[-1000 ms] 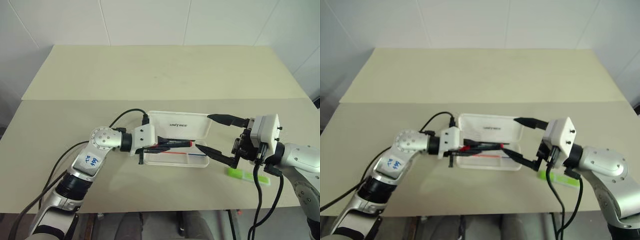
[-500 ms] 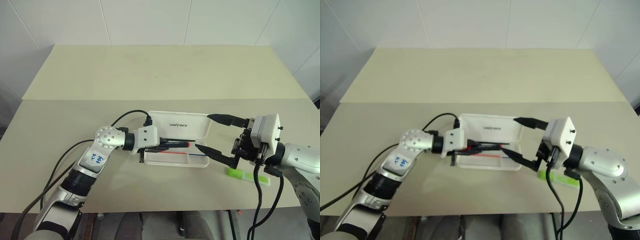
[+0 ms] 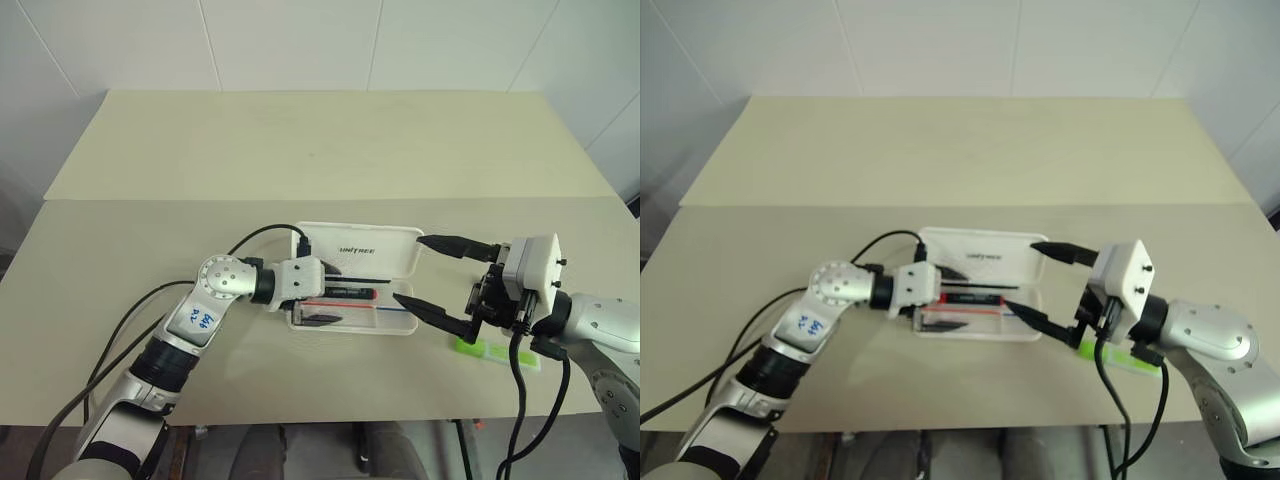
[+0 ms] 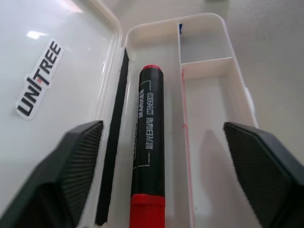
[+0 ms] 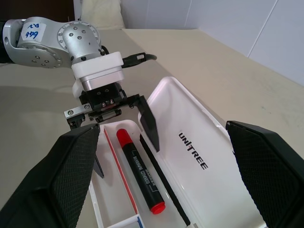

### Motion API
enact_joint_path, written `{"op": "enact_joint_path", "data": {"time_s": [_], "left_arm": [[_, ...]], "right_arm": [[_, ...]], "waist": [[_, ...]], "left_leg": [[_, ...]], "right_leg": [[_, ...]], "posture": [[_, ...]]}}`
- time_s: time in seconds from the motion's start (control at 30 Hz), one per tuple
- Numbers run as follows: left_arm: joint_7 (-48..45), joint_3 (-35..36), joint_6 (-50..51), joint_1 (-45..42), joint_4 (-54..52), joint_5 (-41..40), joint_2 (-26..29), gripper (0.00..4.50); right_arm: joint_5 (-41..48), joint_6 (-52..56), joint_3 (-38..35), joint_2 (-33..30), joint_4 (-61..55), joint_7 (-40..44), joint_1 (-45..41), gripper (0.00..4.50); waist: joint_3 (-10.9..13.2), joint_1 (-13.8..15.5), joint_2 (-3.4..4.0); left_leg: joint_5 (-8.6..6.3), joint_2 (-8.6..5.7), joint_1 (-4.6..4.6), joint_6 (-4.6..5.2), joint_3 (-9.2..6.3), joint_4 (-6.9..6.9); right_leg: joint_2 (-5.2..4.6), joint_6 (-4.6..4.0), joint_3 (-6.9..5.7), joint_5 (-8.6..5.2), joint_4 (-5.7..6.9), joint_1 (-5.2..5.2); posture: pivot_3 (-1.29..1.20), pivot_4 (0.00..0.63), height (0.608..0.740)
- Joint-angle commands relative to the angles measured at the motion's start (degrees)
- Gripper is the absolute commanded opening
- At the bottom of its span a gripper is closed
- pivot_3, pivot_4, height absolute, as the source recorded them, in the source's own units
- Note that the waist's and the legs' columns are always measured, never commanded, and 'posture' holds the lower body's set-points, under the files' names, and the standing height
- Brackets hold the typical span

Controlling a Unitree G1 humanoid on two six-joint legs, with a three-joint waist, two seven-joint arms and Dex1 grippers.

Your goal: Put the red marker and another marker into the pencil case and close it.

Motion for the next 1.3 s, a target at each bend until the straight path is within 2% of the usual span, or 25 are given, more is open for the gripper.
{"op": "enact_joint_path", "data": {"time_s": [0.03, 0.4, 0.57, 0.73, 0.93, 1.2, 1.3], "left_arm": [[-0.45, 1.47, 1.7, 0.32, -3.93, -2.0, 0.21, 4.48], [-4.94, 9.97, 13.27, 6.09, -18.23, -15.28, 7.06, 4.48], [-6.87, 16.52, 15.9, 9.74, -24.04, -22.01, 11.88, 4.48], [-7.15, 21.91, 19.35, 14.36, -29.01, -29.42, 14.4, 4.48], [-6.24, 24.69, 21.49, 18.4, -33.16, -33.79, 16.48, 4.48], [-6.6, 23.51, 21.25, 19.31, -34.73, -34.76, 17.74, 4.48], [-6.84, 22.83, 21.45, 17.88, -34.21, -35.14, 17.76, 4.48]], "right_arm": [[0.9, -0.81, -2.0, -0.57, -2.35, 0.34, 0.43, 4.5], [1.38, -0.85, -6.21, -1.33, 1.54, 3.31, 5.54, 4.5], [-0.96, -2.25, -12.11, -2.21, 6.19, 6.32, 12.37, 4.5], [-3.09, -3.88, -16.98, -3.9, 9.59, 10.44, 19.11, 4.5], [-3.08, -2.81, -21.05, -6.03, 10.67, 14.54, 24.27, 4.5], [-3.11, -0.74, -18.27, -6.15, 13.14, 16.08, 24.81, 4.5], [-6.18, -4.19, -14.51, -6.29, 19.18, 18.28, 22.57, 4.5]], "waist": [[0.0, 0.0, 0.0], [0.0, -0.06, 0.0], [0.0, -0.02, -0.02], [0.0, -0.05, -0.02], [0.0, -0.17, -0.02], [0.0, -0.17, -0.03], [-0.01, -0.24, -0.07]], "left_leg": [[0.0, 0.0, 0.0, 0.0, 0.0, 0.0], [0.0, 0.0, 0.01, 0.0, -0.01, 0.01], [0.0, 0.0, 0.01, 0.0, -0.01, 0.01], [0.0, 0.0, 0.02, 0.0, 0.0, -0.02], [0.01, 0.0, 0.18, 0.01, 0.11, 0.02], [0.04, 0.0, 0.28, 0.02, 0.28, 0.1], [0.04, 0.0, 0.27, 0.02, 0.3, 0.1]], "right_leg": [[0.0, 0.02, 0.0, 0.01, 0.0, 0.0], [-0.01, -0.04, 0.0, -0.02, 0.02, 0.0], [-0.01, -0.13, 0.02, -0.07, 0.01, 0.02], [-0.01, -0.15, 0.03, -0.08, -0.02, 0.02], [0.0, -0.58, 0.16, -0.31, -0.01, 0.1], [0.01, -0.62, 0.38, -0.3, -0.02, 0.13], [0.02, -0.62, 0.41, -0.3, -0.05, 0.13]], "posture": [[0.0, 0.15, 0.74], [0.0, 0.15, 0.74], [0.0, 0.15, 0.74], [0.0, 0.15, 0.74], [0.0, 0.15, 0.74], [0.0, 0.15, 0.74], [0.0, 0.15, 0.74]]}}
